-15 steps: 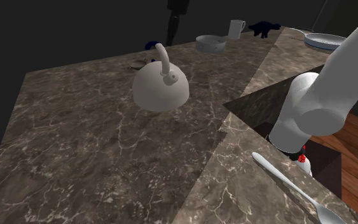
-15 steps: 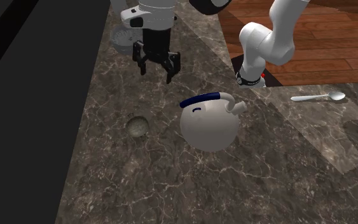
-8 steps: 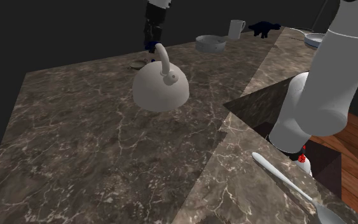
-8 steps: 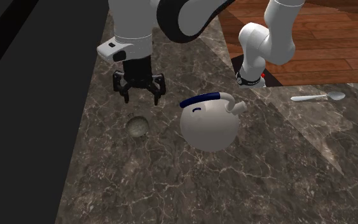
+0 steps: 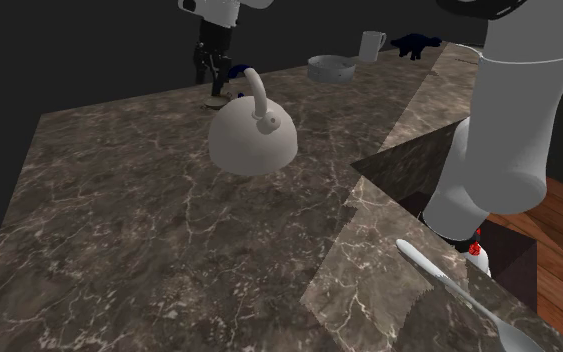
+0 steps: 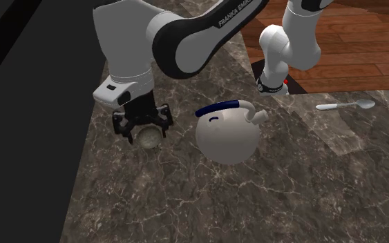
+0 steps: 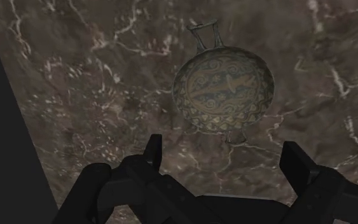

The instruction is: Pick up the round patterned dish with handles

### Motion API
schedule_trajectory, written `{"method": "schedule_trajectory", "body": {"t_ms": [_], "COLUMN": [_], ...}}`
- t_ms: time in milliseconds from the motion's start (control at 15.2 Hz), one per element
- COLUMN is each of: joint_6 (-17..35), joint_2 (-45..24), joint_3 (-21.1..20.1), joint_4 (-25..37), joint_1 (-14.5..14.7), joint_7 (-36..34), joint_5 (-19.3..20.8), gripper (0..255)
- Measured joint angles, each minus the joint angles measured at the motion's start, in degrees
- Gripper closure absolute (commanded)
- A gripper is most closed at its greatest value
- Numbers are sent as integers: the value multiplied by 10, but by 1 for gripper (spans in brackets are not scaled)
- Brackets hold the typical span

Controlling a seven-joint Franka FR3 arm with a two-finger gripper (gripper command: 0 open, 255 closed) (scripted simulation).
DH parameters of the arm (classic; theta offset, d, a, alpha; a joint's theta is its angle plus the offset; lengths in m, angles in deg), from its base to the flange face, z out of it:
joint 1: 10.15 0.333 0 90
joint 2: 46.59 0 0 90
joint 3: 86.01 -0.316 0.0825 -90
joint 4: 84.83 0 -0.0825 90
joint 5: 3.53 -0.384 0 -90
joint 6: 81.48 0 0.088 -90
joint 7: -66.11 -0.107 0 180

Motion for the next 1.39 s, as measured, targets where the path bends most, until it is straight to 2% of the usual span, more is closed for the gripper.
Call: {"method": "schedule_trajectory", "body": {"t_ms": [396, 462, 1122, 1386], "joint_6": [38, 40, 42, 21], "joint_2": [-9, -9, -9, -6], "joint_3": [-3, -3, -3, -2], "joint_4": [-32, -34, -35, -17], "joint_1": [1, 1, 1, 0], "joint_7": [18, 19, 20, 12], "joint_5": [-9, -9, -10, -5], "gripper": [0, 255, 255, 255]}}
